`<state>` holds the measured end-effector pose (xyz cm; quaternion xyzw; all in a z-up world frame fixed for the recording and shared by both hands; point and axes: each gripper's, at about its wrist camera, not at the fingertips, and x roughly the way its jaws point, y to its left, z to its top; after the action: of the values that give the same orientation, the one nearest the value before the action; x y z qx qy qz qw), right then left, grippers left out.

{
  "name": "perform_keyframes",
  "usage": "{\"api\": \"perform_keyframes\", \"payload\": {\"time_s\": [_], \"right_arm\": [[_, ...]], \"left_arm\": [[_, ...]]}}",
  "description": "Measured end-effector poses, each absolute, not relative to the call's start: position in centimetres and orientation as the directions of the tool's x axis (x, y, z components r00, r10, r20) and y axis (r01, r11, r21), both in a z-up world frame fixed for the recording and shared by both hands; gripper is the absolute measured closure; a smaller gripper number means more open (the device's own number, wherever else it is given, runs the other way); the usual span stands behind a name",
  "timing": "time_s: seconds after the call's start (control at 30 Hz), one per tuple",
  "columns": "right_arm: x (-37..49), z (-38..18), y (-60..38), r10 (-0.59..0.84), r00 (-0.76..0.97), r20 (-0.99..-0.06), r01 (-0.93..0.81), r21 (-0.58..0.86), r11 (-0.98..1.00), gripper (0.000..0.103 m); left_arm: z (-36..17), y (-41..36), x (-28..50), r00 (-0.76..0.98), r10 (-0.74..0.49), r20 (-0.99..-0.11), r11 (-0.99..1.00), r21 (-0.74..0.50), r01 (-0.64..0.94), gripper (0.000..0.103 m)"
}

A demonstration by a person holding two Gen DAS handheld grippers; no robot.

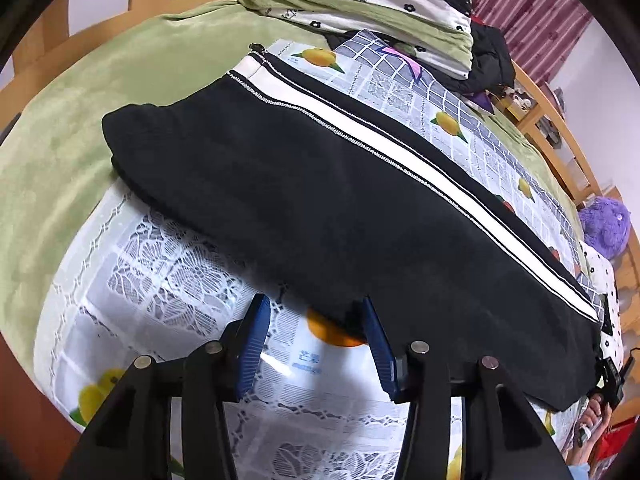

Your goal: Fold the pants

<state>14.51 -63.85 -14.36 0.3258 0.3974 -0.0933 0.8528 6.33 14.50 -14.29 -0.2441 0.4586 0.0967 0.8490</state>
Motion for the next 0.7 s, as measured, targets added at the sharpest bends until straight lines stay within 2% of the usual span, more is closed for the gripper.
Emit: {"api": "perform_keyframes", "payload": {"time_s": [0.07,0.13,0.2,0.23,0.3,0.37,0.4,0.43,0.47,0.53,0.63,0.7], "right_arm": [[16.1,-15.3,-64.6,0.114,0.649,-0.752,0.466,0.511,0.722,0.045],[16.9,-14.3,-64.5,0.066,0.651,-0.756,0.468,0.468,0.75,0.068],[16.2,-11.7,-64.6,0.079,0.73,-0.679,0.36,0.48,0.8,0.074],[15.1,-10.3,-65.2,0.086,0.778,-0.622,0.317,0.508,0.801,0.074],[14.1,-9.6,-65.9,0.042,0.798,-0.601,0.324,0.487,0.811,0.074],[14.5,-10.7,-66.8,-0.028,0.747,-0.664,0.378,0.391,0.839,0.068],[14.9,-11.6,-67.3,-0.032,0.703,-0.71,0.409,0.367,0.836,0.064],[15.5,-13.2,-67.9,-0.008,0.63,-0.776,0.441,0.35,0.827,0.064],[15.4,-13.8,-68.2,0.009,0.604,-0.797,0.45,0.35,0.822,0.064],[14.1,-13.7,-68.6,0.008,0.617,-0.787,0.451,0.362,0.816,0.062],[11.4,-11.1,-67.8,-0.113,0.644,-0.756,0.474,0.278,0.835,0.06],[10.6,-9.4,-66.4,-0.153,0.656,-0.739,0.471,0.242,0.848,0.06]], "left_arm": [[-14.2,14.3,6.4,0.555,-0.041,-0.831,0.865,-0.307,-0.396,0.057],[-13.7,14.2,6.5,0.552,-0.007,-0.834,0.871,-0.276,-0.405,0.057],[-13.2,14.3,6.4,0.553,0.02,-0.833,0.875,-0.252,-0.412,0.057],[-12.9,14.4,6.2,0.557,0.026,-0.83,0.875,-0.251,-0.414,0.057],[-12.2,14.7,5.7,0.572,0.02,-0.82,0.878,-0.259,-0.402,0.057],[-11.8,14.8,5.5,0.584,0.016,-0.812,0.883,-0.263,-0.389,0.057],[-11.5,14.8,5.4,0.591,0.006,-0.807,0.888,-0.267,-0.375,0.057],[-11.4,14.8,5.5,0.595,-0.002,-0.804,0.891,-0.271,-0.364,0.057],[-11.1,14.7,5.5,0.602,-0.014,-0.798,0.895,-0.278,-0.349,0.057],[-10.5,14.5,5.5,0.624,-0.038,-0.78,0.904,-0.293,-0.311,0.057],[-9.4,13.9,6.8,0.661,-0.067,-0.748,0.923,-0.298,-0.243,0.057],[-9.1,13.5,7.9,0.674,-0.07,-0.735,0.935,-0.283,-0.212,0.049]]}}
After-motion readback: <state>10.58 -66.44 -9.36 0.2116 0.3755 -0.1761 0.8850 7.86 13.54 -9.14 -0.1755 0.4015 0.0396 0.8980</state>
